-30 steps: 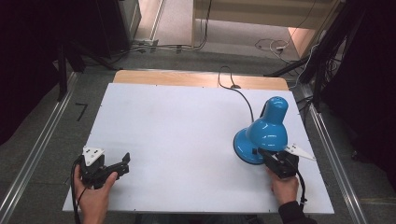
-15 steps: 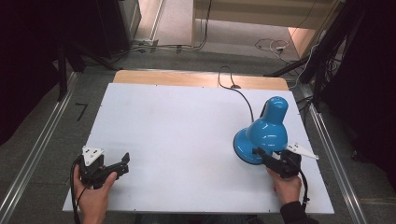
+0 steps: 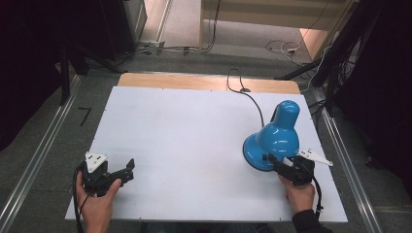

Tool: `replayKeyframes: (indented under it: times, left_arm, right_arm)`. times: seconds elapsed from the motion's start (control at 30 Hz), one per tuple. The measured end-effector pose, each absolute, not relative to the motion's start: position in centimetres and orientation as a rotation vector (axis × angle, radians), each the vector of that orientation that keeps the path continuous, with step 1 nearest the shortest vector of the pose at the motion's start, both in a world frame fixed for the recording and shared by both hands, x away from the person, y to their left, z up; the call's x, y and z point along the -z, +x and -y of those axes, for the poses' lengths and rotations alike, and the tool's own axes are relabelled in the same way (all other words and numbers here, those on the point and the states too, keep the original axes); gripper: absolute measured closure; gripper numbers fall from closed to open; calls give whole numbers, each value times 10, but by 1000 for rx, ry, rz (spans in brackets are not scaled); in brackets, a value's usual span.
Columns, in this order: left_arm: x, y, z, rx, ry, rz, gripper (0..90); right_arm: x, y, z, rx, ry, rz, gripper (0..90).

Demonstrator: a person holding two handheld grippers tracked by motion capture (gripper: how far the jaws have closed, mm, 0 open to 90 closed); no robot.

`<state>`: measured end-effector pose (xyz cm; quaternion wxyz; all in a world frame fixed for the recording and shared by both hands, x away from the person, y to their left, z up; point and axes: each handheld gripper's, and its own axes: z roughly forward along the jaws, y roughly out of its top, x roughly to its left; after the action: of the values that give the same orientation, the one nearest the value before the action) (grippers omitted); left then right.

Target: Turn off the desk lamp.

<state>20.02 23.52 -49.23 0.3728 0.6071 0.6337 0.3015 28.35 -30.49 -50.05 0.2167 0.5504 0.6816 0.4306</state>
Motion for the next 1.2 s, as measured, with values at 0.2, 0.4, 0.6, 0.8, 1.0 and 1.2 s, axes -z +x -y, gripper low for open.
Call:
replayKeyframes:
  times: [0.2,0.4,0.6,0.8,1.0,1.2]
  left_arm:
    - [492,200,-236,-770,1555,-1623,21]
    - [492,200,-235,-769,1555,-1623,21]
    - [492,200,-235,-768,1556,-1623,21]
    - [493,200,-235,-765,1555,-1622,22]
    - [493,200,-236,-765,1554,-1623,21]
    - [492,200,-236,-765,1551,-1622,21]
  right_arm:
    - [499,283,309,-1192,1535,-1873,265]
    - [498,282,311,-1188,1550,-1868,264]
    - [498,281,310,-1178,1538,-1875,264]
    - [498,281,311,-1168,1534,-1872,264]
    - [497,280,313,-1163,1531,-1864,263]
    - [496,280,318,-1164,1535,-1852,263]
